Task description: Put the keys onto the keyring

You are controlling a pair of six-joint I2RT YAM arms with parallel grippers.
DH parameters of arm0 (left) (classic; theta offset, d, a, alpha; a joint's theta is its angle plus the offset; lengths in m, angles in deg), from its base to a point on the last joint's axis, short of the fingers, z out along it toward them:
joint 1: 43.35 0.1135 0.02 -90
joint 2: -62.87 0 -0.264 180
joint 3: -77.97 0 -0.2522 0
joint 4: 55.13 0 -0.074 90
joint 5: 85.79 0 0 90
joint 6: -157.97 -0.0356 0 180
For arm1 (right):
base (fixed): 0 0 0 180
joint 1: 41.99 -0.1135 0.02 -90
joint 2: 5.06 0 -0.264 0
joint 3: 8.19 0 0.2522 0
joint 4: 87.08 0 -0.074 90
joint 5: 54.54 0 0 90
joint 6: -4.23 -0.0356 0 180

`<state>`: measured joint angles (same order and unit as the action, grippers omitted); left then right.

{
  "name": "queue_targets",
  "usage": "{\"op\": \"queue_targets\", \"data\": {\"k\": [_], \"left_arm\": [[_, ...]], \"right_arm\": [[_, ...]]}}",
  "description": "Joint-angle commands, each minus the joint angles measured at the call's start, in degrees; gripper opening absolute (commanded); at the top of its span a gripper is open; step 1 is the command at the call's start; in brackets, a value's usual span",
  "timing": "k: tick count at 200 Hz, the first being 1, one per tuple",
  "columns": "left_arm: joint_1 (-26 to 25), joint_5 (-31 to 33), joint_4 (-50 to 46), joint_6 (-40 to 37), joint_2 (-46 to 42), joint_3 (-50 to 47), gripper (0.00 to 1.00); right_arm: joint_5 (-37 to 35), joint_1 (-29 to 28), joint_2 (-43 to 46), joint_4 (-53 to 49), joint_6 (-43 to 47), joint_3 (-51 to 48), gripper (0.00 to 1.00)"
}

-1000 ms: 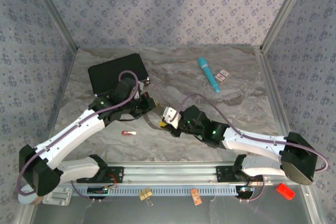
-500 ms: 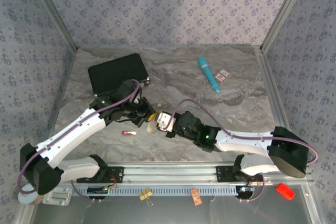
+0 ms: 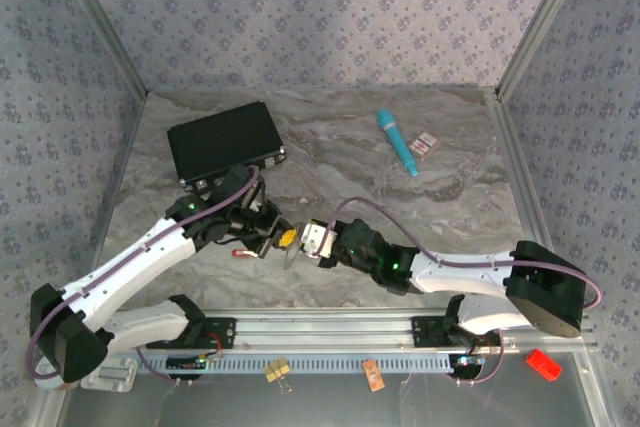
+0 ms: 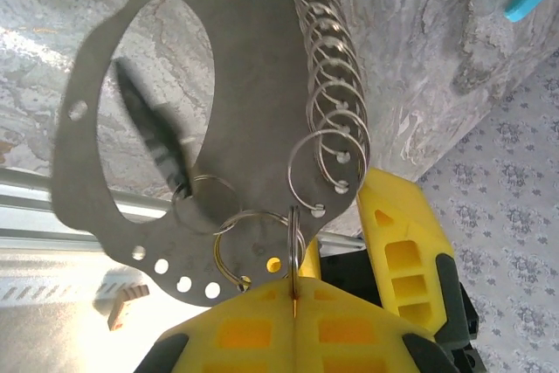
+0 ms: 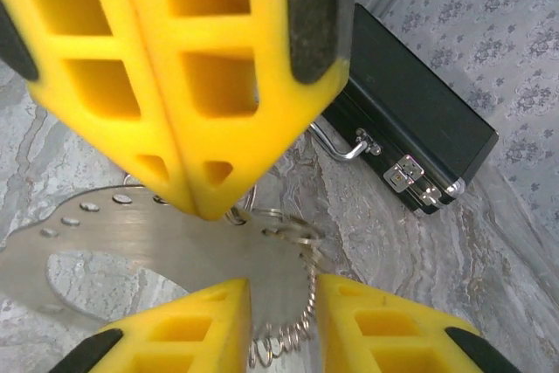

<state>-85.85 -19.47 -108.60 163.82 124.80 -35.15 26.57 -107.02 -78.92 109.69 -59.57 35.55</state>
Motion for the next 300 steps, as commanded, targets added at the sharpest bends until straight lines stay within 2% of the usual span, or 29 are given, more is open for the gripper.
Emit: {"op": "queue_targets", "data": {"k": [1,33,300], "left_arm": [[-0.2,-1.4,-0.7,8.0,-0.3,-0.4,0.00],[-0.2,-1.9,-0.2,8.6,-0.5,-0.8,0.00],[-0.2,-1.8,2.1,12.3,-5.0,-4.5,0.00]], "right_arm": [[1.5,-0.4,1.5,2.9,-0.5,-0.4,0.24],[4.3,-0.3,1.2,3.0,-0.5,0.2,0.19],[8.1,-0.6,-3.4,5.9,-1.3,0.5,0.28]]}}
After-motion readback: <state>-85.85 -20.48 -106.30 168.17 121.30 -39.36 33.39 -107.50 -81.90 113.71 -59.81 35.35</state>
